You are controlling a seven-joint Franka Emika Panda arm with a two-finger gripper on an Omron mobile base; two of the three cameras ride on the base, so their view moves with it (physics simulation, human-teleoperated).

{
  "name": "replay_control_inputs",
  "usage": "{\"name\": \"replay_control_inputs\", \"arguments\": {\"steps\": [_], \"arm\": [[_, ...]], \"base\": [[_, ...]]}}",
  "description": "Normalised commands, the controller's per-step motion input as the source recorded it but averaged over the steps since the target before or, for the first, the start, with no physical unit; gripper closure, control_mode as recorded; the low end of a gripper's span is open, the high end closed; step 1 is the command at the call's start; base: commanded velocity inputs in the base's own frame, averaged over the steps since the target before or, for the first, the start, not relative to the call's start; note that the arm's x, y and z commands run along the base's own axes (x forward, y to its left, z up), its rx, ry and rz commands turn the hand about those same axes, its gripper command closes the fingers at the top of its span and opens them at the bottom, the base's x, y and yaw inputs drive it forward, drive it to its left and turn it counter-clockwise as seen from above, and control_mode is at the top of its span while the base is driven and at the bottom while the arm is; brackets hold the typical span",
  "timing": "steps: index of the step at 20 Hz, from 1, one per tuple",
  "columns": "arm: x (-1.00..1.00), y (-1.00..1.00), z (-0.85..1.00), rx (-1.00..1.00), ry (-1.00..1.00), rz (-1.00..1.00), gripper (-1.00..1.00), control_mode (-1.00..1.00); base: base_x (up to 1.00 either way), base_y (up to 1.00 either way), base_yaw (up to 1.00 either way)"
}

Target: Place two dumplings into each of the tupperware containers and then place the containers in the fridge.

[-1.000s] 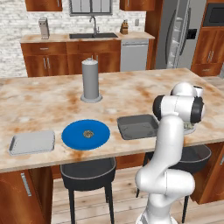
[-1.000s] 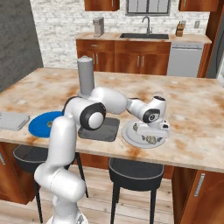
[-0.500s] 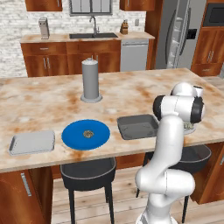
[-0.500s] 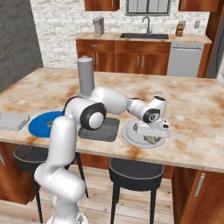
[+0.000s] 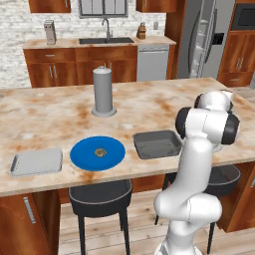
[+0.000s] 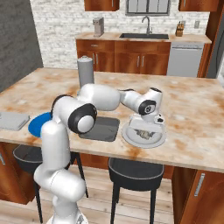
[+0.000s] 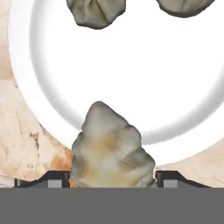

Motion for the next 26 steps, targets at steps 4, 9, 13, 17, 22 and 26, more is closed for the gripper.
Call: {"name": "replay_control_inputs", "arguments": {"steps": [4,9,13,17,22,26], "arm": [[-0.21,1.00,0.51,0.00,0.01,-0.05,1.00,-1.00],[-0.01,1.00,0.46,0.00,0.04,-0.10,1.00,-1.00],[0.22,1.00,0.37,-0.04,0.04,-0.14,1.00,-1.00],[0.69,0.92,0.17,-0.04,0.09,-0.10,1.00,-1.00],[0.66,0.09,0.01,0.00,0.09,-0.01,1.00,-1.00],[0.54,-0.01,-0.24,0.00,0.04,0.00,1.00,-1.00]], "base": [[0.00,0.00,0.00],[0.00,0.00,0.00],[0.00,0.00,0.00],[0.00,0.00,0.00],[0.00,0.00,0.00],[0.00,0.00,0.00]]}}
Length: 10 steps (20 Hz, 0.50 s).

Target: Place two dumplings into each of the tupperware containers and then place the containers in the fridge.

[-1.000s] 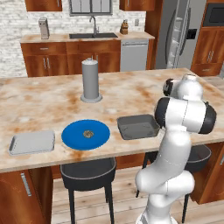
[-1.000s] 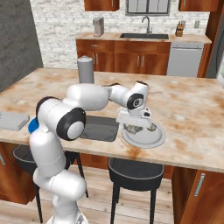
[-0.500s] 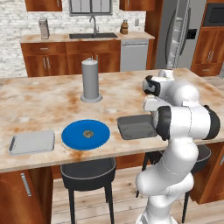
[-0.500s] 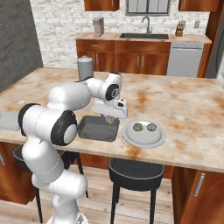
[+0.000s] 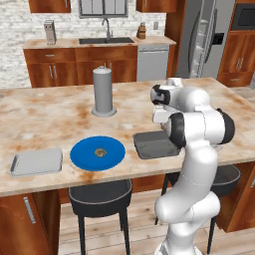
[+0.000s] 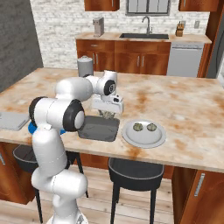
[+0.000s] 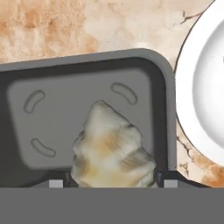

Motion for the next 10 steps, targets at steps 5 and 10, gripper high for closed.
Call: {"name": "replay_control_inputs", "arguments": {"steps": [5,10], "arm": [[0.34,0.00,-0.63,0.00,0.00,0.00,1.00,-1.00],[0.03,0.00,-0.58,0.00,0.00,0.00,1.00,-1.00]], "base": [[0.00,0.00,0.00],[0.00,0.00,0.00]]}}
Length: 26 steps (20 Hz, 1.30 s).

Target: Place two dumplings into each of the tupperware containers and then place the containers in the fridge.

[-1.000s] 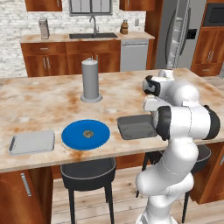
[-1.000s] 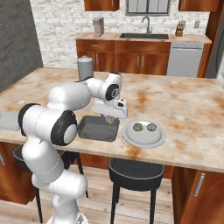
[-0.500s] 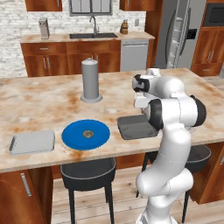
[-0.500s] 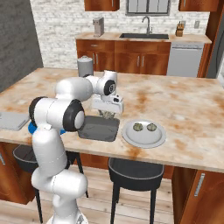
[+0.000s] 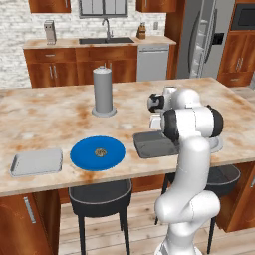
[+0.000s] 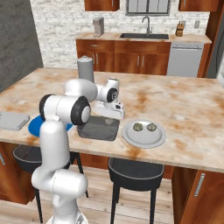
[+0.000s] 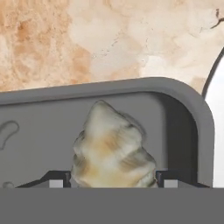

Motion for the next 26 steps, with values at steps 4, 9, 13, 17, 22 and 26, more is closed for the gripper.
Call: {"name": "replay_control_inputs", "arguments": {"steps": [4,9,13,17,22,26], "arm": [[-0.02,0.00,-0.36,0.00,-0.04,0.00,1.00,-1.00],[-0.23,0.00,0.00,0.00,-0.02,0.00,1.00,-1.00],[-0.14,0.00,0.00,0.00,-0.01,0.00,-1.00,-1.00],[0.00,0.00,0.00,0.00,0.00,0.00,-1.00,-1.00],[-0.07,-0.02,0.18,0.00,-0.04,0.00,-1.00,-1.00],[-0.04,-0.07,0.49,0.00,0.00,0.00,-1.00,-1.00]], "base": [[0.00,0.00,0.00],[0.00,0.00,0.00],[0.00,0.00,0.00],[0.00,0.00,0.00],[0.00,0.00,0.00],[0.00,0.00,0.00]]}}
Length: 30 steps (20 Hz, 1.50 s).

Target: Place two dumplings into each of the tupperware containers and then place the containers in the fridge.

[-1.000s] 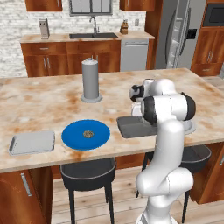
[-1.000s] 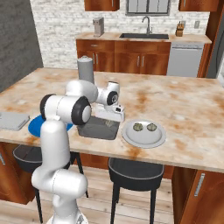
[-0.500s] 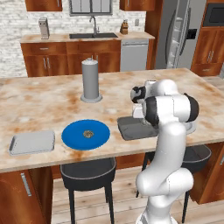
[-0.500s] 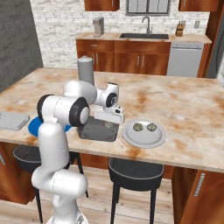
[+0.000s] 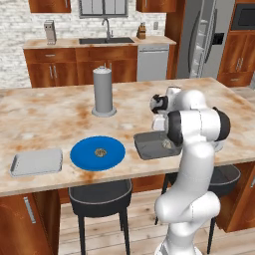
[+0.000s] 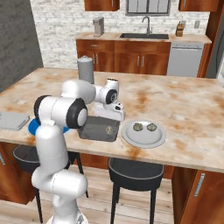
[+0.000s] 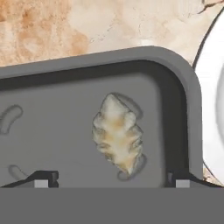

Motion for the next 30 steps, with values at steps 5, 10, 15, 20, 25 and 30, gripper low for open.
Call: {"name": "replay_control_inputs", "arguments": {"steps": [5,10,15,20,25,30], "arm": [[-0.28,-0.59,0.48,0.01,0.01,-0.12,-1.00,-1.00],[0.02,-0.81,0.02,0.06,0.06,-0.27,-1.00,-1.00],[0.13,-0.55,0.00,0.02,0.01,-0.26,-1.00,-1.00],[0.21,-0.35,-0.22,0.00,0.00,-0.21,-1.00,-1.00],[0.30,-0.25,-0.41,0.00,0.00,-0.19,-1.00,-1.00],[0.41,-0.06,-0.07,0.00,0.00,-0.04,-1.00,-1.00]], "base": [[0.00,0.00,0.00],[0.00,0.00,0.00],[0.00,0.00,0.00],[0.00,0.00,0.00],[0.00,0.00,0.00],[0.00,0.00,0.00]]}}
